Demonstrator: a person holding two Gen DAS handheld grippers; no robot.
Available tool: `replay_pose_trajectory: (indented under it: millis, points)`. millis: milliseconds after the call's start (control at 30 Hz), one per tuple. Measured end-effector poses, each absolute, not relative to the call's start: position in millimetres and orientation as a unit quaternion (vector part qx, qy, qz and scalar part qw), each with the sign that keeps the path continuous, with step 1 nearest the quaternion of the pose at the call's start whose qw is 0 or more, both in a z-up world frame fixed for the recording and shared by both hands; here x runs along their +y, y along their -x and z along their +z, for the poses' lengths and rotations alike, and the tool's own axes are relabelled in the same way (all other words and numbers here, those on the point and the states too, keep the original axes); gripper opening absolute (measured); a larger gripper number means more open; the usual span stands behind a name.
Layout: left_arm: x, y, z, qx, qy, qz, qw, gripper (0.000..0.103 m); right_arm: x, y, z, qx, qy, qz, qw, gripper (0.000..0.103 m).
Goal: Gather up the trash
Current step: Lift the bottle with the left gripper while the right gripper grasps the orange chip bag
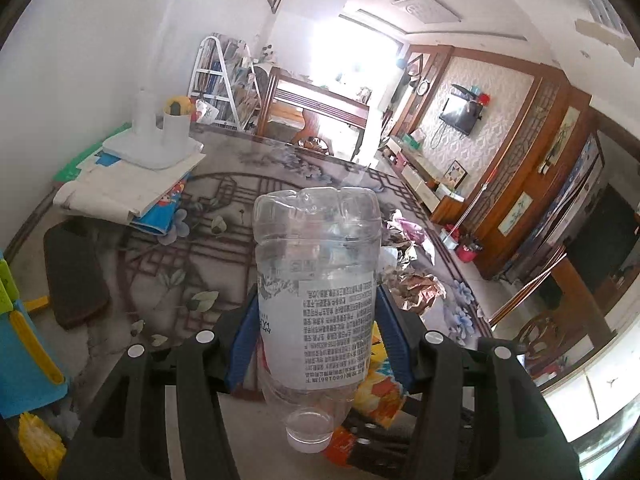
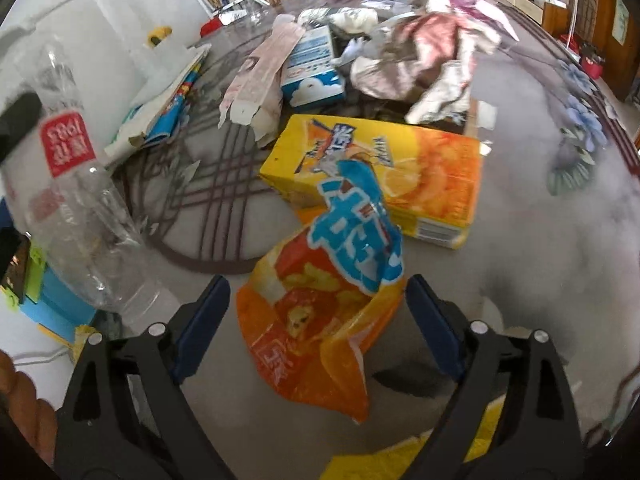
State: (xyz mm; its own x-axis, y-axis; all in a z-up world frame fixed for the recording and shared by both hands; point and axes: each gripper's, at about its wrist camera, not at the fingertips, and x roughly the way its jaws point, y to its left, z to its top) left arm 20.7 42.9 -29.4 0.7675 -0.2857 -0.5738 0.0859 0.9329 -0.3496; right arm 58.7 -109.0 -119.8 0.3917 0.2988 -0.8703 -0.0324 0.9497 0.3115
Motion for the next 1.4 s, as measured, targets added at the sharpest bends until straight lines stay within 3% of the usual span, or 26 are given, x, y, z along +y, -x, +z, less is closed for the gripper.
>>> replay_pose_trajectory:
  millis: [233,467,1400]
  points:
    - [46,-22,-31,0.325,0.163,-0.108,0.925,0.053,-104,-65,-130,0.549,-0.116,0.098,0.822,0.088]
    - [46,-24,-32,0.325,0.166,-0.108,0.925,0.052,-98,-63,-125,0.535,-0.104,0.127,0.829,0.08]
    - [34,-30,-44,0.341,0.138,-0.096,0.925,0.052,-176,-3,-31,0.438,-0.132,0.12,0.881,0.08]
